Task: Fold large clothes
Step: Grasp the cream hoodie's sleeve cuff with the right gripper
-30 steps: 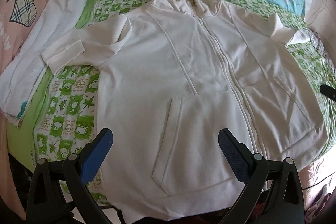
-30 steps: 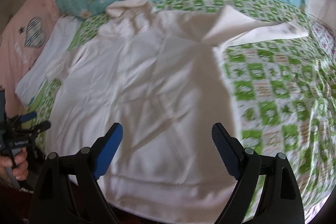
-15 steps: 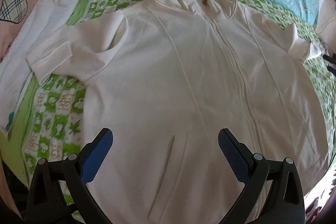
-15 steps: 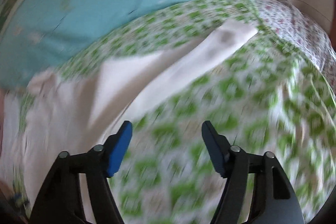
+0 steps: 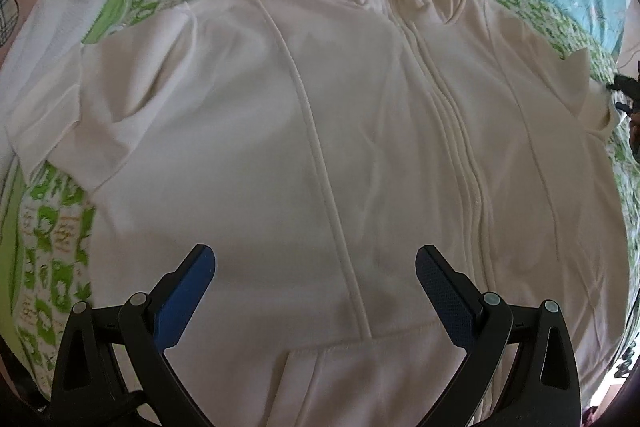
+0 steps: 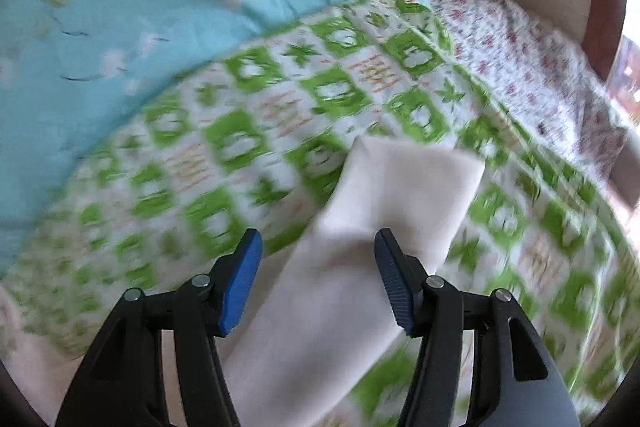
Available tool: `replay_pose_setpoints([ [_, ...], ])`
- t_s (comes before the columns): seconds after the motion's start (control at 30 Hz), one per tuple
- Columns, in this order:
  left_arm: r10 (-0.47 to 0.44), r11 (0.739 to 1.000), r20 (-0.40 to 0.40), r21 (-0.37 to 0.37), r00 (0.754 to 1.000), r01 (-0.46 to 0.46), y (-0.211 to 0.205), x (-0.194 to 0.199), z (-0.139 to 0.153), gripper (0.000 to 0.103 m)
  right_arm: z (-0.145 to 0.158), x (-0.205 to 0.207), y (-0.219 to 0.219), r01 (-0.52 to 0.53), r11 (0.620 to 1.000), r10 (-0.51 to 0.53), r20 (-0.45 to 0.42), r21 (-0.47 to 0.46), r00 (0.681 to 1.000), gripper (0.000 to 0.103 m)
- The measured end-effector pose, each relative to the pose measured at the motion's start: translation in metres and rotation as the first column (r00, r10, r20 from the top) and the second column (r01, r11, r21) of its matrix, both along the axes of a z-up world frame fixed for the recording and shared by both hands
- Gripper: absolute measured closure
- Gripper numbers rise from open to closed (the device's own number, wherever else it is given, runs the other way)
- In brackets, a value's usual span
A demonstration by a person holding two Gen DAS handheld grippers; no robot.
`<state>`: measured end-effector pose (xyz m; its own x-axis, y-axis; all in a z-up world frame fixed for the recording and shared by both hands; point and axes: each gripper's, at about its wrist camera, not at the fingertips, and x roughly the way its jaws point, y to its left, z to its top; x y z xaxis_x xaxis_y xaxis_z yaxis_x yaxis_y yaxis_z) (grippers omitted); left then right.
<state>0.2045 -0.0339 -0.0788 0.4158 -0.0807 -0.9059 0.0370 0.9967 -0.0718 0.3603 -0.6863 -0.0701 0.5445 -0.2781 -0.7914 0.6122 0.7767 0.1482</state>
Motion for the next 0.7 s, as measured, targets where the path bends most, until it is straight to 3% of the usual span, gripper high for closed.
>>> replay_pose_setpoints([
  [0.03, 0.002, 1.0, -0.001, -0.007, 1.0, -0.002, -0.001, 0.004, -0.002, 0.002, -0.007, 0.002, -0.008, 0.027, 1.0, -0.026, -0.018, 0.006, 0.999, 0.08],
  [0.1, 0.004, 1.0, -0.001, -0.015, 1.0, -0.004, -0.002, 0.01, -0.004, 0.002, -0.008, -0.005, -0.018, 0.053, 0.998, -0.054, 0.025, 0.041, 0.998, 0.091],
  [0.2, 0.0, 1.0, 0.004, -0.03, 1.0, 0.0, -0.006, 0.017, -0.007, 0.002, -0.001, -0.021, -0.017, 0.041, 0.996, -0.052, 0.129, 0.084, 0.99, 0.093],
  [0.3, -0.004, 0.999, 0.012, -0.045, 1.0, 0.004, -0.008, 0.019, -0.007, 0.002, 0.014, -0.036, 0.0, -0.037, 0.991, 0.006, 0.238, 0.128, 0.971, 0.093],
  [0.43, -0.007, 0.998, 0.03, -0.068, 1.0, 0.009, -0.004, 0.013, -0.002, 0.002, 0.041, -0.049, 0.066, -0.256, 0.952, 0.185, 0.351, 0.167, 0.918, 0.093],
  [0.57, -0.002, 0.996, 0.048, -0.087, 0.999, 0.006, 0.004, 0.005, 0.001, 0.002, 0.054, -0.052, 0.165, -0.491, 0.844, 0.371, 0.426, 0.215, 0.825, 0.093],
  [0.67, 0.018, 0.991, 0.059, -0.133, 0.998, -0.01, 0.02, -0.004, 0.005, 0.002, 0.048, -0.051, 0.252, -0.634, 0.725, 0.477, 0.466, 0.271, 0.745, 0.093],
  [0.7, 0.024, 0.989, 0.063, -0.147, 0.998, -0.015, 0.028, -0.009, 0.007, 0.002, 0.044, -0.048, 0.285, -0.687, 0.661, 0.51, 0.491, 0.302, 0.706, 0.093],
])
